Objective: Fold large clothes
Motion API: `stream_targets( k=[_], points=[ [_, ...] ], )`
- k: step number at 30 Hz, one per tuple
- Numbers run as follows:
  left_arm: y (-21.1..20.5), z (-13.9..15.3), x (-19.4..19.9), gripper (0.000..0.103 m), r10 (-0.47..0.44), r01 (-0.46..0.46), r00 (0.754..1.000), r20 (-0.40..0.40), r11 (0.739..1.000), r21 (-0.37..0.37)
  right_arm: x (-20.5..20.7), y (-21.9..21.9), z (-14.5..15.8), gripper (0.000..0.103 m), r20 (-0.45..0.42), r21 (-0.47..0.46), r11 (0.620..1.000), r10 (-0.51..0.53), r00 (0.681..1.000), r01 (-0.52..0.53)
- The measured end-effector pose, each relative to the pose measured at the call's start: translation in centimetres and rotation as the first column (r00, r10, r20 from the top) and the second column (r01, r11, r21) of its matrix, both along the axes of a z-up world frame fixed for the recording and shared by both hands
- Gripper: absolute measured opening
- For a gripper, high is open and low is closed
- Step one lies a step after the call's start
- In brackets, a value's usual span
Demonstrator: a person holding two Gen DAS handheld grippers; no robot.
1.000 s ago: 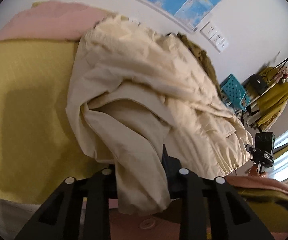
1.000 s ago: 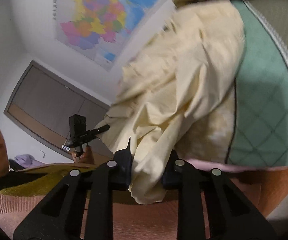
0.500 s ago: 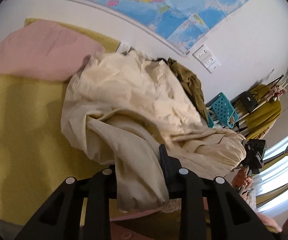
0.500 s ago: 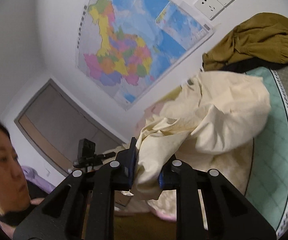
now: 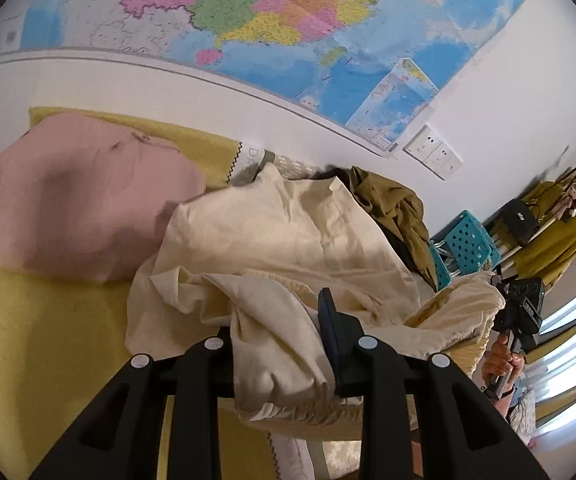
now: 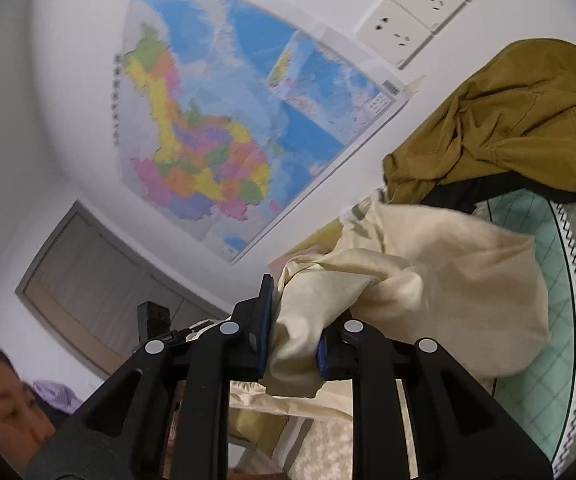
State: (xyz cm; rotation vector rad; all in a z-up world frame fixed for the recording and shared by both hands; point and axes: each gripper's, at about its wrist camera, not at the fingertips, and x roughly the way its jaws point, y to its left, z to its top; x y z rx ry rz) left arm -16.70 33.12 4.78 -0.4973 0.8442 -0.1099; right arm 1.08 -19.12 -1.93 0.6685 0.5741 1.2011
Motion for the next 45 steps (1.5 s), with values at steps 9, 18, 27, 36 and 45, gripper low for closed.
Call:
stream_targets(
  k=[9, 18, 27, 36, 45],
  points=[
    [2.1, 0.3, 6.4, 0.027, 0.040, -0.038, 0.998, -0.049, 0.999, 0.026, 5.6, 2.3, 0.9, 0.018, -0.056, -0.048, 0.998, -0.039, 0.998, 0.036],
    [3.9, -1.6, 12.2, 0.027, 0.061, -0.058, 0.990, -0.128, 0.998, 0.026, 11.0, 4.6, 0.1, 0.018, -0.142, -0.096, 0.993, -0.086, 0.986, 0.073],
    [5.2, -4.0, 16.8, 0.027, 0.095, -0.087, 0.975, -0.202, 0.995, 0.047, 15.7, 6.4, -1.0, 0.018, -0.226, -0.142, 0.984, -0.136, 0.965, 0.105],
    [5.8, -6.6, 20.0, 0.028, 0.130, -0.116, 0.958, -0.255, 0.991, 0.070, 18.4, 7.5, -2.0, 0.018, -0.269, -0.192, 0.974, -0.172, 0.948, 0.122],
    [5.8, -8.0, 22.1, 0.028, 0.154, -0.127, 0.949, -0.275, 0.985, 0.114, 20.1, 8.4, -1.8, 0.020, -0.271, -0.229, 0.962, -0.207, 0.940, 0.146]
  ],
)
